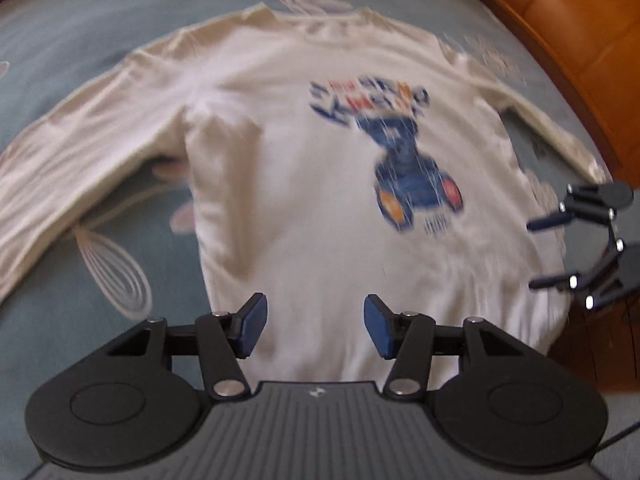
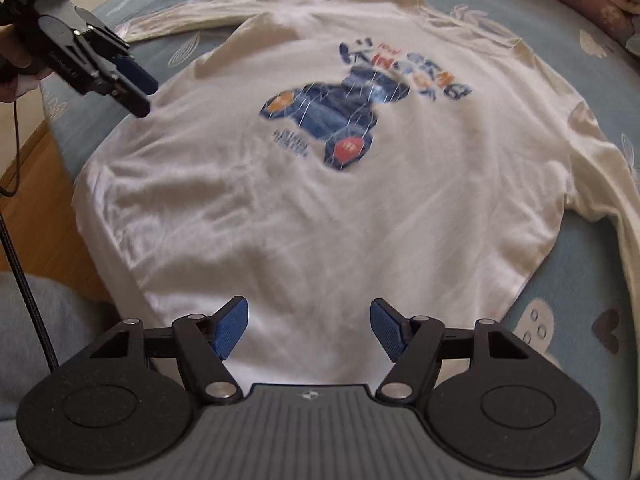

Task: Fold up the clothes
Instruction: 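Hold both open grippers above the flattened shirt front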

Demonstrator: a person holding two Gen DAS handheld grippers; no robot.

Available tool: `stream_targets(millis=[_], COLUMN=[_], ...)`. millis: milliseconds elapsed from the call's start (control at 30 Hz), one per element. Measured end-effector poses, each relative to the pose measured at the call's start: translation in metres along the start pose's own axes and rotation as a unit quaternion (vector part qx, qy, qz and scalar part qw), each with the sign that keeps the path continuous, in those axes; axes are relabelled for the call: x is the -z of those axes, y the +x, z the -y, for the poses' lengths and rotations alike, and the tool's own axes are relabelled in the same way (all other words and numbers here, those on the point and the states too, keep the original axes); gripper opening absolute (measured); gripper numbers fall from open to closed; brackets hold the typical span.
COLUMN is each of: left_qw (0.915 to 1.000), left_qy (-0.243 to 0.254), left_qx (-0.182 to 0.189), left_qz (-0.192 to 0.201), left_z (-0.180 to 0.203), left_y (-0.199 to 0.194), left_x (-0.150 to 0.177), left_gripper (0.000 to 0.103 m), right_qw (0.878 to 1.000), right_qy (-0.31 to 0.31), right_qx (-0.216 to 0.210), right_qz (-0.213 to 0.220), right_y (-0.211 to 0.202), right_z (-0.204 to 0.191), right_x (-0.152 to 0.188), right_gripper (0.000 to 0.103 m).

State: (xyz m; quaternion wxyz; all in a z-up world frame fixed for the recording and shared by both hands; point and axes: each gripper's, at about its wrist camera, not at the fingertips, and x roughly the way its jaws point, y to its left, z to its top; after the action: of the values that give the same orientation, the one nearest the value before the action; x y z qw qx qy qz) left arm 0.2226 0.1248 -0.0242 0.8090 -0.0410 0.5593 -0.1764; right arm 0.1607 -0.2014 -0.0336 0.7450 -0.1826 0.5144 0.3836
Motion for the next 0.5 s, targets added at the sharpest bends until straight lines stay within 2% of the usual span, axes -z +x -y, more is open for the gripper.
stream_targets(millis=[100, 167, 267, 367, 400, 467, 500], left_qw=[0.9955, 0.9875, 0.9676, 0.9472, 0.945, 0.9529, 0.9562], left_qy=[-0.07, -0.127, -0.22, -0.296, -0.305, -0.281, -0.27], left_qx=[0.009, 0.022, 0.044, 0.056, 0.046, 0.003, -0.006], left_qz=[0.063, 0.091, 0.117, 0.111, 0.109, 0.113, 0.112], left_z=[-0.025, -0.042, -0.069, -0.093, -0.099, -0.107, -0.11], left_y=[0.009, 0.015, 0.024, 0.04, 0.045, 0.047, 0.047], left_x=[-0.038, -0.054, -0.063, -0.059, -0.058, -0.059, -0.062], left_gripper=[0.053, 0.053, 0.053, 0.054, 0.053, 0.047, 0.04], right_qw=[0.999, 0.998, 0.997, 0.997, 0.998, 0.998, 0.998], right_qy=[0.006, 0.023, 0.039, 0.04, 0.039, 0.035, 0.032], right_qx=[0.018, 0.023, 0.027, 0.029, 0.028, 0.029, 0.03], right_qz=[0.031, 0.046, 0.057, 0.055, 0.052, 0.045, 0.041], right_y=[0.01, 0.013, 0.017, 0.022, 0.024, 0.026, 0.027], right_z=[0.012, 0.017, 0.019, 0.015, 0.013, 0.009, 0.008], right_x=[-0.028, -0.04, -0.052, -0.054, -0.054, -0.054, -0.053], right_gripper=[0.073, 0.073, 0.073, 0.073, 0.073, 0.073, 0.073])
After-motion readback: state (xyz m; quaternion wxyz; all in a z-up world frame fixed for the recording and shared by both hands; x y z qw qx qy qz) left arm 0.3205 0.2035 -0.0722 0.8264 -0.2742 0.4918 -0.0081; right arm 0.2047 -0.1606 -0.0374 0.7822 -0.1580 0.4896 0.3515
